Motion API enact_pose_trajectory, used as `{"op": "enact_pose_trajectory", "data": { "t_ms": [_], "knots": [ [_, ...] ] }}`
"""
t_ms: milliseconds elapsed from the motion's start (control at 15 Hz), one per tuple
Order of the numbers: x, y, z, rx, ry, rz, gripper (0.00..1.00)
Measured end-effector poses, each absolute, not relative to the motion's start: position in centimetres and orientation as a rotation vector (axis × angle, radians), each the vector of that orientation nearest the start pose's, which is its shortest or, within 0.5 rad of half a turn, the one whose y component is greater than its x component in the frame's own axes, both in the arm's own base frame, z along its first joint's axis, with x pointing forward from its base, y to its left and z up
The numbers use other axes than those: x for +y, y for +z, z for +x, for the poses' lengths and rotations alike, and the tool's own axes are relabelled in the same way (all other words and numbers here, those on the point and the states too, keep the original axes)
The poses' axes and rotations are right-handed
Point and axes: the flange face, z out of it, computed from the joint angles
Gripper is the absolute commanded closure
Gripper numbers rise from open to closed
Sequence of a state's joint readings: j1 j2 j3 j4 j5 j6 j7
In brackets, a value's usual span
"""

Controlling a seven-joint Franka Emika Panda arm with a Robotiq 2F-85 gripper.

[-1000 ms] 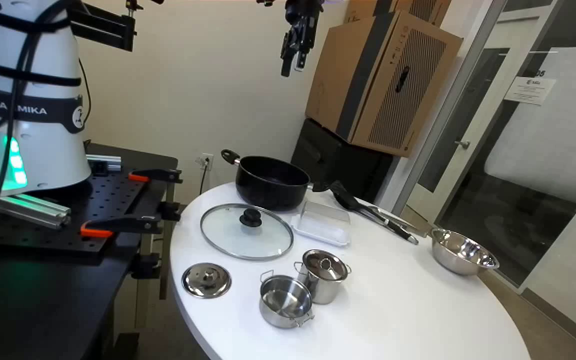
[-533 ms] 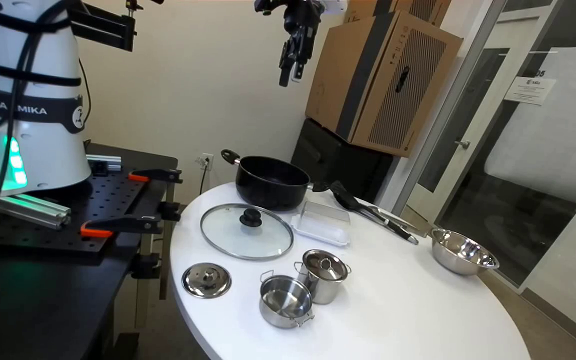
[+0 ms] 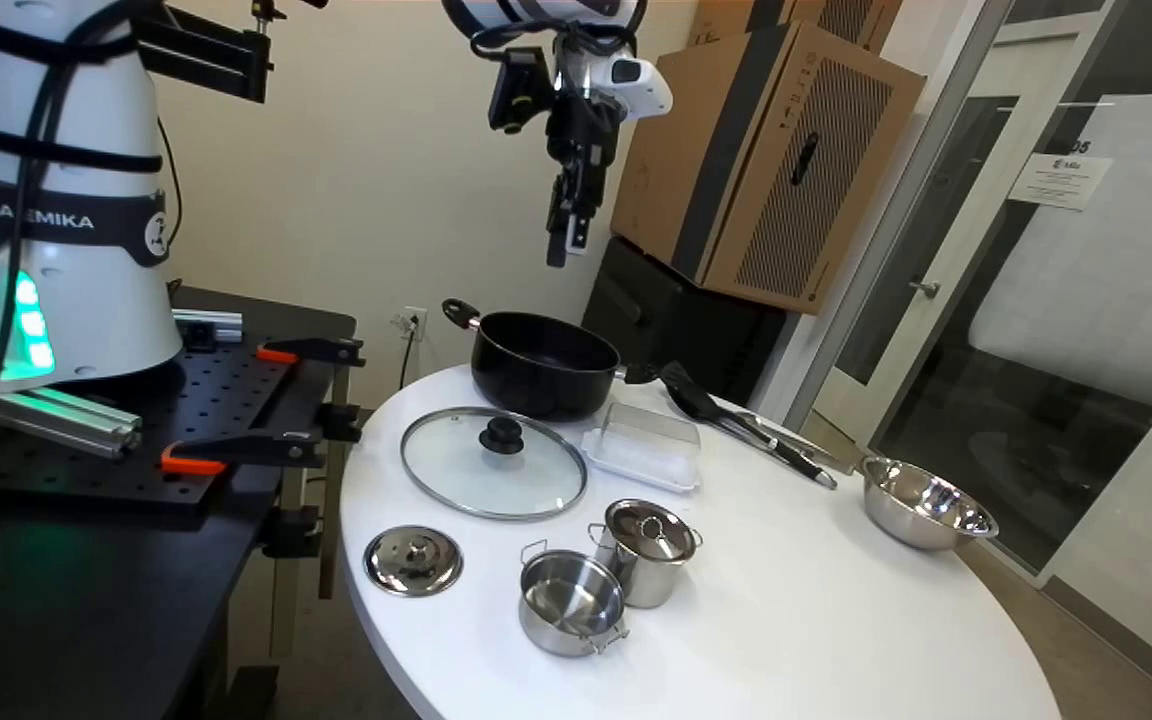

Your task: Take the clear lid and put it on the left black pot

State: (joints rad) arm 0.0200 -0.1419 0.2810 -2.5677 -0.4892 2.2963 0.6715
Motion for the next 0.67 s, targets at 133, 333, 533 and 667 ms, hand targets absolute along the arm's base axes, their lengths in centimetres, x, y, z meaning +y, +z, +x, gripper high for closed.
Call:
{"op": "enact_pose_trajectory", "data": {
  "t_ms": [133, 333, 533, 667],
  "knots": [
    [11.3, 27.7, 41.1, 0.090, -0.021, -3.556, 0.00],
    [11.1, 24.7, 41.8, 0.112, 0.112, -3.543, 0.00],
    [10.8, 23.5, 42.4, 0.125, 0.166, -3.537, 0.00],
    [10.9, 23.6, 42.4, 0.121, 0.160, -3.538, 0.00]
  ]
}}
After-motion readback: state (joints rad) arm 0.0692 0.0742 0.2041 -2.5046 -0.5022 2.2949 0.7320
